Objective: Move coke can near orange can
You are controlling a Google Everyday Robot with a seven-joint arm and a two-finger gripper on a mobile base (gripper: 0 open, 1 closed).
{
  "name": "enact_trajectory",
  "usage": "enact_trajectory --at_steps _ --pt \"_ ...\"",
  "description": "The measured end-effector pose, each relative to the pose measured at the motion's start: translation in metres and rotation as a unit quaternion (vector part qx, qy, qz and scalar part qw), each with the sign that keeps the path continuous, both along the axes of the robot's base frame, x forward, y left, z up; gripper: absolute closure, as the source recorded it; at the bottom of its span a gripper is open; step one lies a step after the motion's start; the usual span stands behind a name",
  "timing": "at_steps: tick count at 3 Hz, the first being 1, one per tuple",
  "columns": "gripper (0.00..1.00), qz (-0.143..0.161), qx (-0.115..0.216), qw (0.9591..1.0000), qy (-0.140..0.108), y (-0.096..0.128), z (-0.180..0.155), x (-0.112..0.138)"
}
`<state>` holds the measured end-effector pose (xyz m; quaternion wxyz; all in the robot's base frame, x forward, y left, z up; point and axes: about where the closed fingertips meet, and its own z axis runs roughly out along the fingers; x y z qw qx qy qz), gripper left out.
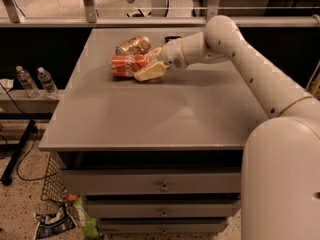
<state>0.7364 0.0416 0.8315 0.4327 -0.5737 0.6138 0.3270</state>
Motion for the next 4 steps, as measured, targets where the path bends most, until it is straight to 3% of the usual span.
enact_trajectory --at_steps 2,3,4 --pt "0.12 0.005 0.001 1.0 0.003 0.0069 -0.0029 -0.001" --pt "0.0 0.007 0.001 1.0 0.004 0.0099 -0.0042 -0.0015" --pt "0.0 0.005 -0.006 1.0 -0.002 0.0099 -0.0006 -0.002"
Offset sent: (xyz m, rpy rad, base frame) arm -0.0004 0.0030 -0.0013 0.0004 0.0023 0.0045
